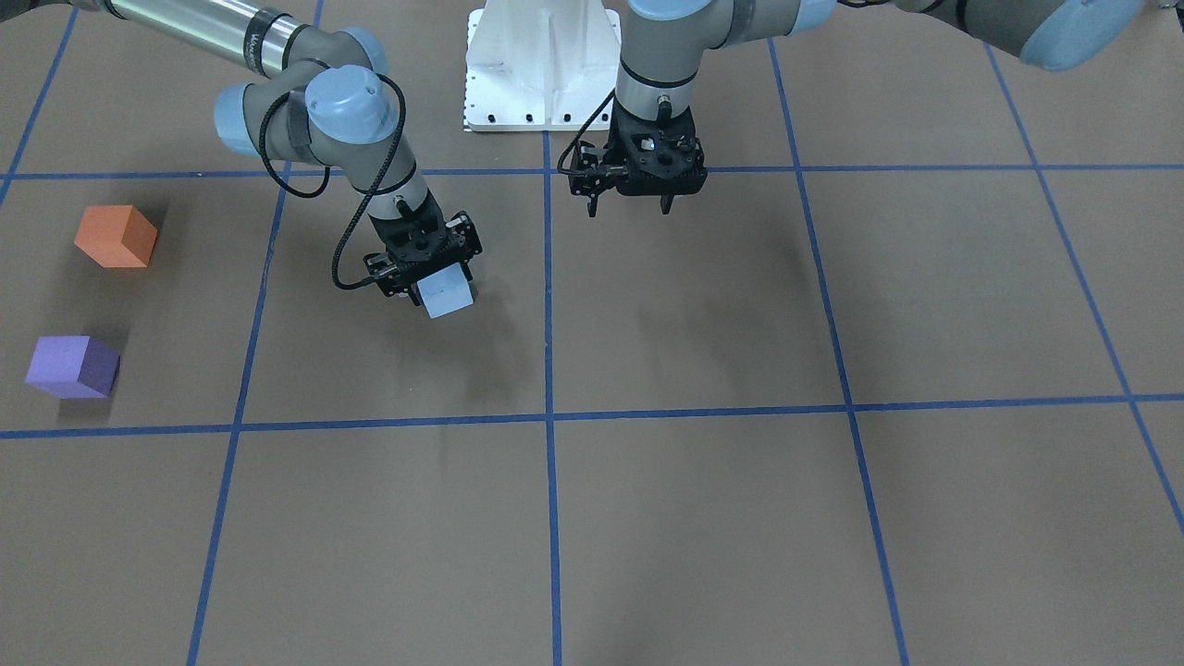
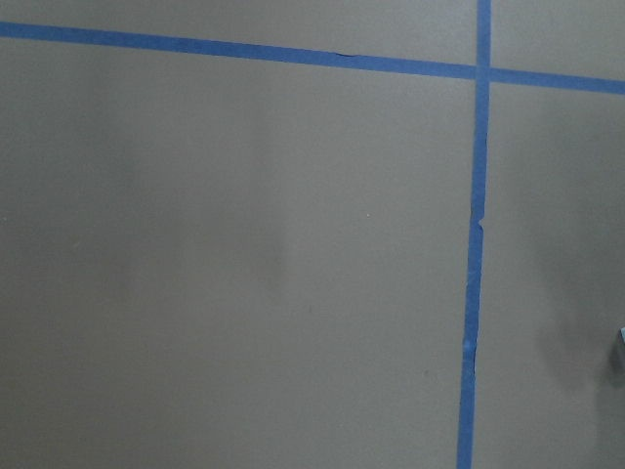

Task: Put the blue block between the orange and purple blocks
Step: 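Grasp the light blue cube with the right gripper while the left gripper holds back, then carry the light blue cube with the right gripper between the purple and orange cubes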

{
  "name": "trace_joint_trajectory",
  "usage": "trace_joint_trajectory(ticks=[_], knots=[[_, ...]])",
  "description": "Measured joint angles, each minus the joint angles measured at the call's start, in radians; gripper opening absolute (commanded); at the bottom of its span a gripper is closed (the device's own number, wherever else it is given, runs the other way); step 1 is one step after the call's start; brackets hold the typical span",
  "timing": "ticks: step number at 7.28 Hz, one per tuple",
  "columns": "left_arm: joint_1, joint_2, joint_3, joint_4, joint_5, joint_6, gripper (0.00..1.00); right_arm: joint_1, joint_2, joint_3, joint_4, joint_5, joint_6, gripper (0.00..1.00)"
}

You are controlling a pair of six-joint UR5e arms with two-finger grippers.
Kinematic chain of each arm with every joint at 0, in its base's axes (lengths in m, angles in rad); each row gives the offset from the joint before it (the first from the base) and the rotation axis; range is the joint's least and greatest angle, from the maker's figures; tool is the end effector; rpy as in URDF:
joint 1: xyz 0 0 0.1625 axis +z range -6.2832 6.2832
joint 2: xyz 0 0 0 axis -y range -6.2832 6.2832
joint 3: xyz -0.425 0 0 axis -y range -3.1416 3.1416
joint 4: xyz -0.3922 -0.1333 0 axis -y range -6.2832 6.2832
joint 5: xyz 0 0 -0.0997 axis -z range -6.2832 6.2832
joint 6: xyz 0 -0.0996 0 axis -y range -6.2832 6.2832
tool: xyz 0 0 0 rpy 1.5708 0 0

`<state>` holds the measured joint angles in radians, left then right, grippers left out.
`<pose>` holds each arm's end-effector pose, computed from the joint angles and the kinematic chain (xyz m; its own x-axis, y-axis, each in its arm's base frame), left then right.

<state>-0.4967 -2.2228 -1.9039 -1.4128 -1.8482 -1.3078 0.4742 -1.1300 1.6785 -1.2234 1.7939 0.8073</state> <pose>0.4881 -0.3852 0.1650 0.6478 -0.0667 -0.7589 0.1167 0.9931 0.0123 -0.5311 -0.3977 0.3252 0.6032 -0.4483 0.6596 0.1737 0.8810 0.4400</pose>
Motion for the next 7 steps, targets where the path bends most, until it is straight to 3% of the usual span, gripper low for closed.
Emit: trace_joint_trajectory(ticks=[2,4,7], knots=[[0.000,0.002,0.002,0.000,0.000,0.001,1.00,0.028,-0.021,0.042,0.003,0.004,0.000,0.00],[0.000,0.003,0.002,-0.002,0.000,-0.001,1.00,0.141,-0.182,0.155,0.006,0.070,0.099,0.00],[0.001,0.003,0.001,-0.003,0.000,-0.005,1.00,0.462,-0.493,0.194,0.064,0.363,0.135,0.00]])
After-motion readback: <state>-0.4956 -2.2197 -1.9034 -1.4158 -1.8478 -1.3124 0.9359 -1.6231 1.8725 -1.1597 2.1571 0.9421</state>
